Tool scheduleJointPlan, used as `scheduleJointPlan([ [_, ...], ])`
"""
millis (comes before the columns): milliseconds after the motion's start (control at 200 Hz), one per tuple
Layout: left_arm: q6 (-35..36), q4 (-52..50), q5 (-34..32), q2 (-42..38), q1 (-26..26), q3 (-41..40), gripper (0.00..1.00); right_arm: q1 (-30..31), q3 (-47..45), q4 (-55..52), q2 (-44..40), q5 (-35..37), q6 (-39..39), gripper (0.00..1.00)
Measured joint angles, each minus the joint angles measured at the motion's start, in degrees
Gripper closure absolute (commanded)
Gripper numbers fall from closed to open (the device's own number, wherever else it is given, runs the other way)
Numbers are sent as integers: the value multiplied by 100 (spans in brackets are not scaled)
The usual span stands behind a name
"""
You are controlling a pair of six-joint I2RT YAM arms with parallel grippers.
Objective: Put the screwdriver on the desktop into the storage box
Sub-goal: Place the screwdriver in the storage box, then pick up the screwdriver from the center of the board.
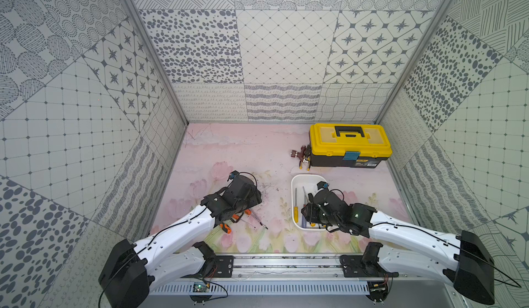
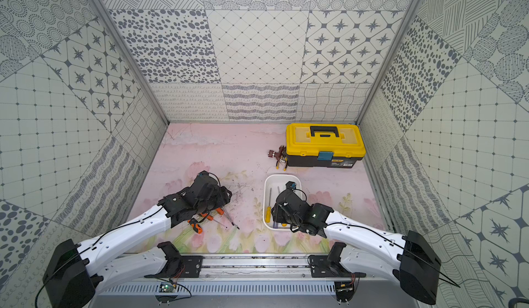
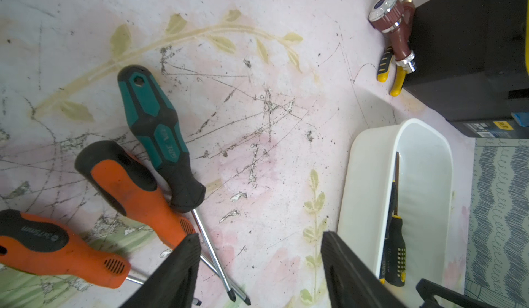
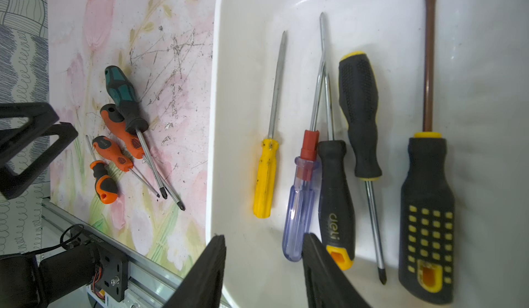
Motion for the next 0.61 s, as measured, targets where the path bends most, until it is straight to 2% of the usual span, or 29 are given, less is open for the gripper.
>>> scheduleJointPlan([
  [250, -20, -103, -208, 623, 256, 299, 34, 59, 9, -4, -337, -2, -116, 63],
  [605, -114, -225, -350, 1679, 839, 776, 35, 146, 11, -11, -533, 2, -129, 66],
])
